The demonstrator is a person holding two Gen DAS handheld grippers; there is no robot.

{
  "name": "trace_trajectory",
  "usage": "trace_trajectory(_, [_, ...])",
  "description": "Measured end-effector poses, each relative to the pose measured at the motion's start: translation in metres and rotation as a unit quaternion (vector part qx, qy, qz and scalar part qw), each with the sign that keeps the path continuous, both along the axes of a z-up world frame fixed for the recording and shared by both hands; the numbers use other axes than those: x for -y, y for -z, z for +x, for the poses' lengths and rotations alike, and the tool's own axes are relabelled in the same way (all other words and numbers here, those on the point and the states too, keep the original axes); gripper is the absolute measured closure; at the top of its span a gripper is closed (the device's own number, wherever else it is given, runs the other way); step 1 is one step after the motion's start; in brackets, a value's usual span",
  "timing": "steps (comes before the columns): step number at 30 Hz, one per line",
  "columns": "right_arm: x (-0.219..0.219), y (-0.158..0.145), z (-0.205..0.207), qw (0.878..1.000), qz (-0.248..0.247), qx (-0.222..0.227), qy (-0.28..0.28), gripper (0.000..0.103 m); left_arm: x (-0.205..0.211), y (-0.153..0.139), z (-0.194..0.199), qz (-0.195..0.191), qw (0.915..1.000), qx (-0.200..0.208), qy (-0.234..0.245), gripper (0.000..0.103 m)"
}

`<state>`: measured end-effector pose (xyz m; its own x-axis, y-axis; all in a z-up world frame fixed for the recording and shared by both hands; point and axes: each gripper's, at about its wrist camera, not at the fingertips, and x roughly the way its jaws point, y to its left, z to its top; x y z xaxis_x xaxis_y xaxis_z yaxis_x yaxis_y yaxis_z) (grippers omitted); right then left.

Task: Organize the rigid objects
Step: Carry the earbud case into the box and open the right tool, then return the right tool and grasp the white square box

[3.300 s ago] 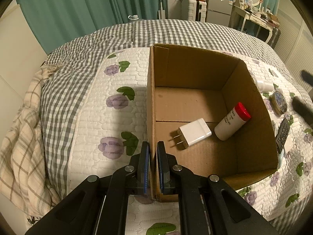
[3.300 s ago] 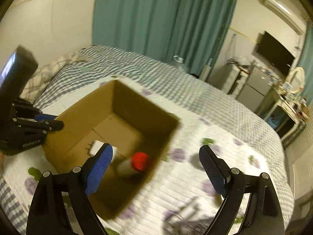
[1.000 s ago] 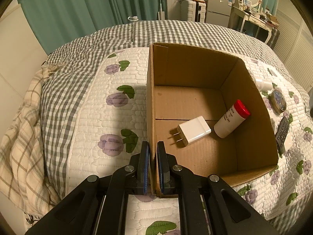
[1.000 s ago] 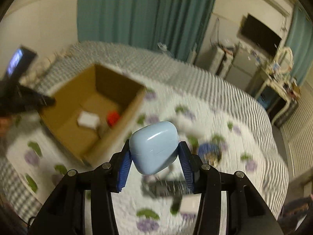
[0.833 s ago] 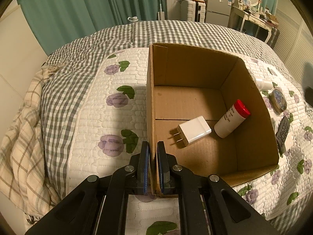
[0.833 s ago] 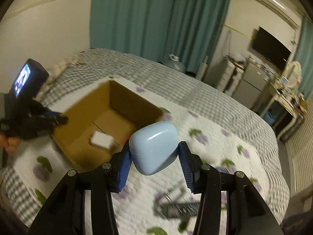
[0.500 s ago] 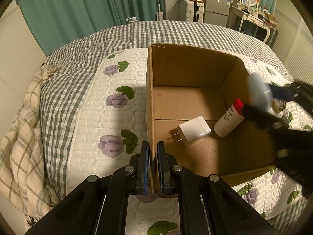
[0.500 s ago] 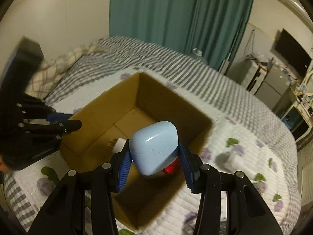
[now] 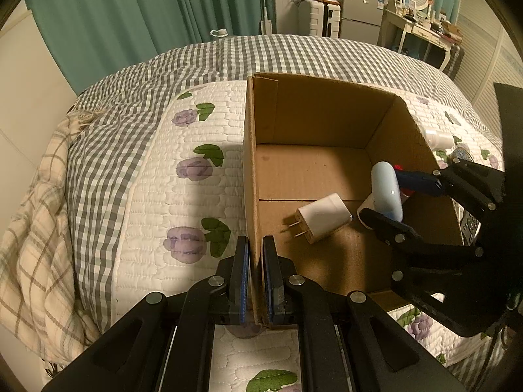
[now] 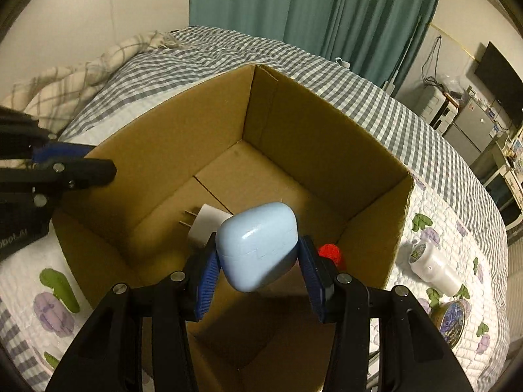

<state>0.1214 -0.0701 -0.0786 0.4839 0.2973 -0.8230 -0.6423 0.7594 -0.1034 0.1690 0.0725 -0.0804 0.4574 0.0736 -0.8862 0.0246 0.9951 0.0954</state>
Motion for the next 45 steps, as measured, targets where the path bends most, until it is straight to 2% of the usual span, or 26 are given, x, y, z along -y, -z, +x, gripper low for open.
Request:
trace_trajectory(3, [0.004, -0.004, -0.002, 1.0, 0.005, 0.0, 0.004, 0.054, 0.001, 0.0, 0.001, 0.002, 1.0, 0.0, -0.001, 0.095])
trace_trajectory(4, [0.008, -0.007, -0.003, 1.0, 0.005, 0.004, 0.006, 0.051, 0.001, 0.0, 0.001, 0.003, 1.0, 0.0, -0.001, 0.095])
trace_trajectory(5, [0.012, -0.012, -0.005, 1.0, 0.005, 0.011, 0.009, 0.039, 0.001, 0.0, 0.001, 0.003, 1.0, 0.0, 0.0, 0.095])
trace_trajectory(6, [0.015, -0.015, -0.007, 1.0, 0.006, 0.017, 0.012, 0.033, 0.0, 0.0, 0.001, 0.003, 1.0, 0.0, 0.0, 0.095])
trace_trajectory(8, [0.025, -0.029, -0.012, 0.999, 0.014, 0.029, 0.019, 0.032, 0.0, -0.001, 0.001, 0.003, 1.0, 0.0, 0.0, 0.095])
trace_trajectory(11, [0.044, -0.051, -0.017, 0.998, 0.026, 0.042, 0.031, 0.019, 0.0, -0.001, 0.001, 0.007, 1.0, 0.001, -0.001, 0.095])
trace_trajectory(16, [0.095, -0.094, -0.028, 0.994, 0.035, 0.073, 0.069, 0.016, 0.001, 0.0, 0.0, 0.01, 0.9999, 0.001, -0.002, 0.095])
trace_trajectory(19, [0.125, -0.111, -0.036, 0.992, 0.031, 0.082, 0.087, 0.013, 0.002, 0.0, -0.001, 0.01, 0.9999, 0.001, -0.004, 0.095])
trace_trajectory(24, [0.169, -0.119, -0.053, 0.987, 0.007, 0.103, 0.122, 0.008, 0.002, 0.0, -0.002, 0.012, 0.9999, 0.001, -0.004, 0.095])
trace_trajectory(26, [0.184, -0.115, -0.058, 0.985, -0.002, 0.103, 0.137, 0.007, 0.002, 0.0, -0.002, 0.011, 0.9999, 0.001, -0.005, 0.095])
trace_trajectory(30, [0.221, -0.087, -0.059, 0.982, -0.008, 0.071, 0.174, 0.007, 0.002, 0.0, -0.002, 0.013, 0.9999, 0.001, -0.005, 0.095])
trace_trajectory(35, [0.254, -0.028, -0.048, 0.977, -0.035, 0.014, 0.209, 0.007, 0.003, 0.001, -0.003, 0.016, 0.9999, -0.001, -0.005, 0.095])
trace_trajectory(38, [0.265, 0.002, -0.042, 0.973, -0.056, -0.006, 0.223, 0.007, 0.003, 0.0, -0.003, 0.016, 0.9999, -0.001, -0.006, 0.095])
trace_trajectory(40, [0.271, 0.02, -0.038, 0.972, -0.05, -0.038, 0.226, 0.007, 0.003, 0.0, -0.003, 0.016, 0.9998, -0.001, -0.007, 0.095])
trace_trajectory(45, [0.272, 0.043, -0.034, 0.967, -0.058, -0.073, 0.235, 0.007, 0.003, 0.0, -0.003, 0.018, 0.9998, -0.001, -0.008, 0.095])
